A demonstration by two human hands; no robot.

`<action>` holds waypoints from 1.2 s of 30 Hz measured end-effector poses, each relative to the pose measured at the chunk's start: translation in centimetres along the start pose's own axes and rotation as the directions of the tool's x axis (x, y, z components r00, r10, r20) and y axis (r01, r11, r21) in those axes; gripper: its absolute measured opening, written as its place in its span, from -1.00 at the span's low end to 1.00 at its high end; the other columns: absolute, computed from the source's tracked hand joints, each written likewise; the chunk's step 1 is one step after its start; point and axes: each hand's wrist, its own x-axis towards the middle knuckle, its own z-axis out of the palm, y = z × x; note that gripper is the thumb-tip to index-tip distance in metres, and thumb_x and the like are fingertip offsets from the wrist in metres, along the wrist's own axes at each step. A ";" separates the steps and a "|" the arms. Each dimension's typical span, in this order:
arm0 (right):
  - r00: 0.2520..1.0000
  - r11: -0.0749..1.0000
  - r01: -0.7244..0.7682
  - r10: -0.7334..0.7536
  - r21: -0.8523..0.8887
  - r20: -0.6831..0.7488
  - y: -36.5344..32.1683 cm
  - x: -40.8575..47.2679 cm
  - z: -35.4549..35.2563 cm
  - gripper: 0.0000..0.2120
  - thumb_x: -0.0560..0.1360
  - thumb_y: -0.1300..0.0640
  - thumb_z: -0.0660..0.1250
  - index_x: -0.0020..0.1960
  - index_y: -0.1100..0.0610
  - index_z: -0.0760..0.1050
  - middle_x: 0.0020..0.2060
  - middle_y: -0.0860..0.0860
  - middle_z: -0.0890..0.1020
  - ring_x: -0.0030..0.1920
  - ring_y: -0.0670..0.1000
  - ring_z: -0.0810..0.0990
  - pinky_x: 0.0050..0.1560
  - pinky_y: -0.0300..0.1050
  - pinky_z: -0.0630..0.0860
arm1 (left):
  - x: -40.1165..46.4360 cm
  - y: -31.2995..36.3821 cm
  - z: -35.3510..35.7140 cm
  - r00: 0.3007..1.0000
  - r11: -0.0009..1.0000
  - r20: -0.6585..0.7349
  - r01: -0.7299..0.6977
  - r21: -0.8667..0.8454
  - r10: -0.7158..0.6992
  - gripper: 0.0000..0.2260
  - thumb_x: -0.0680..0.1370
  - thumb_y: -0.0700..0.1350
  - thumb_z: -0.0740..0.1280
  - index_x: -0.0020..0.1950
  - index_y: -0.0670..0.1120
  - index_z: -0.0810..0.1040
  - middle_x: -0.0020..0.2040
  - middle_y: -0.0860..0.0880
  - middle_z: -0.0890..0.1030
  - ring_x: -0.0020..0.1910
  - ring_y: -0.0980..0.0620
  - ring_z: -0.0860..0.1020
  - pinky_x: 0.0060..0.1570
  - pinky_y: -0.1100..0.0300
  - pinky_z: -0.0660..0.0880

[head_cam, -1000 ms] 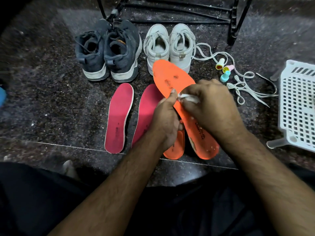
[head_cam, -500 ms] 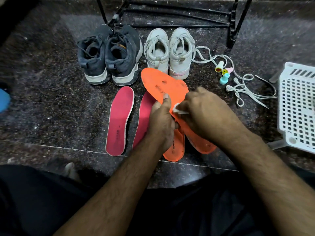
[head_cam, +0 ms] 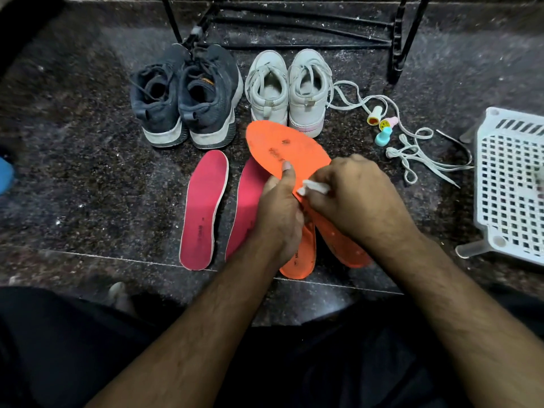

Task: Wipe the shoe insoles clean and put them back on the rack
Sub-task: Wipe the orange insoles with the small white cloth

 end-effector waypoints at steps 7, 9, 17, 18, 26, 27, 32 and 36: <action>0.986 0.988 0.127 -0.115 0.088 -0.124 -0.2 0.8 0.5 -0.85 0.47 -0.02 0.39 0.00 0.00 0.60 -0.15 0.02 0.62 -0.08 0.12 0.49 -0.12 0.01 0.48 | 0.2 0.7 -0.4 0.992 0.997 0.103 0.072 0.015 -0.073 -0.58 0.70 0.15 0.02 0.07 -0.10 0.54 -0.11 -0.06 0.67 -0.18 0.07 0.62 -0.12 0.13 0.50; 0.981 0.984 0.157 -0.146 0.080 -0.130 -0.3 1.0 0.7 -0.85 0.46 0.01 0.39 0.02 -0.01 0.60 -0.17 0.02 0.61 -0.08 0.13 0.49 -0.12 0.04 0.50 | 0.1 0.8 -0.4 0.986 0.996 0.138 0.086 0.018 -0.088 -0.58 0.70 0.14 0.02 -0.05 -0.04 0.56 -0.20 -0.01 0.66 -0.22 0.09 0.61 -0.19 0.18 0.49; 0.989 0.996 0.088 -0.087 0.005 -0.119 -0.2 1.2 0.5 -0.85 0.42 -0.04 0.37 -0.06 -0.08 0.67 -0.21 -0.02 0.63 -0.07 0.10 0.53 -0.14 -0.04 0.48 | -0.3 0.7 -0.5 0.978 0.995 0.186 0.097 -0.031 -0.090 -0.56 0.72 0.08 -0.01 -0.01 -0.12 0.56 -0.26 -0.03 0.67 -0.28 0.10 0.64 -0.25 0.25 0.55; 0.994 0.999 0.048 -0.046 0.019 -0.096 -0.2 1.2 0.5 -0.85 0.41 -0.05 0.38 -0.05 -0.10 0.67 -0.19 -0.01 0.64 -0.05 0.09 0.54 -0.14 -0.09 0.45 | -0.3 0.7 -0.5 0.979 0.994 0.178 0.104 -0.046 -0.094 -0.55 0.72 0.09 -0.01 0.03 -0.15 0.56 -0.21 -0.06 0.69 -0.24 0.08 0.65 -0.20 0.23 0.57; 0.968 0.981 -0.191 0.183 0.032 0.172 0.6 0.6 0.4 -0.77 0.36 -0.12 0.44 -0.04 -0.05 0.67 -0.15 0.06 0.69 -0.07 0.16 0.67 -0.06 -0.03 0.61 | 0.0 1.6 -0.5 0.996 0.973 0.091 0.038 -0.228 -0.018 -0.48 0.72 0.12 -0.01 0.39 -0.26 0.45 0.16 -0.21 0.66 0.08 -0.10 0.67 -0.02 0.04 0.62; 0.955 0.982 -0.187 0.178 0.017 0.238 0.5 0.3 0.6 -0.78 0.36 -0.10 0.45 -0.04 -0.05 0.67 -0.16 0.06 0.69 -0.08 0.15 0.67 -0.05 -0.02 0.62 | 0.1 1.8 -0.5 0.996 0.969 0.092 0.034 -0.245 -0.012 -0.47 0.72 0.13 -0.02 0.39 -0.25 0.45 0.18 -0.22 0.65 0.13 -0.12 0.66 0.01 0.03 0.62; 0.966 0.969 -0.208 0.181 0.135 0.184 0.5 -0.5 -0.3 -0.82 0.38 -0.11 0.45 -0.08 -0.05 0.67 -0.35 -0.06 0.60 -0.21 0.03 0.63 -0.11 -0.11 0.58 | 0.8 2.0 -0.4 0.997 0.966 0.065 -0.015 -0.259 0.033 -0.44 0.70 0.17 0.00 0.45 -0.25 0.40 0.33 -0.29 0.56 0.34 -0.22 0.53 0.34 -0.13 0.46; 0.985 0.955 -0.173 0.170 0.239 0.032 0.8 -0.1 -1.1 -0.82 0.43 -0.09 0.45 -0.13 0.02 0.63 -0.35 -0.05 0.62 -0.26 0.04 0.61 -0.19 -0.08 0.53 | 0.9 1.4 -0.5 0.998 0.974 0.053 -0.016 -0.227 0.029 -0.52 0.70 0.06 0.13 0.46 -0.28 0.37 0.30 -0.31 0.57 0.27 -0.23 0.58 0.21 -0.05 0.57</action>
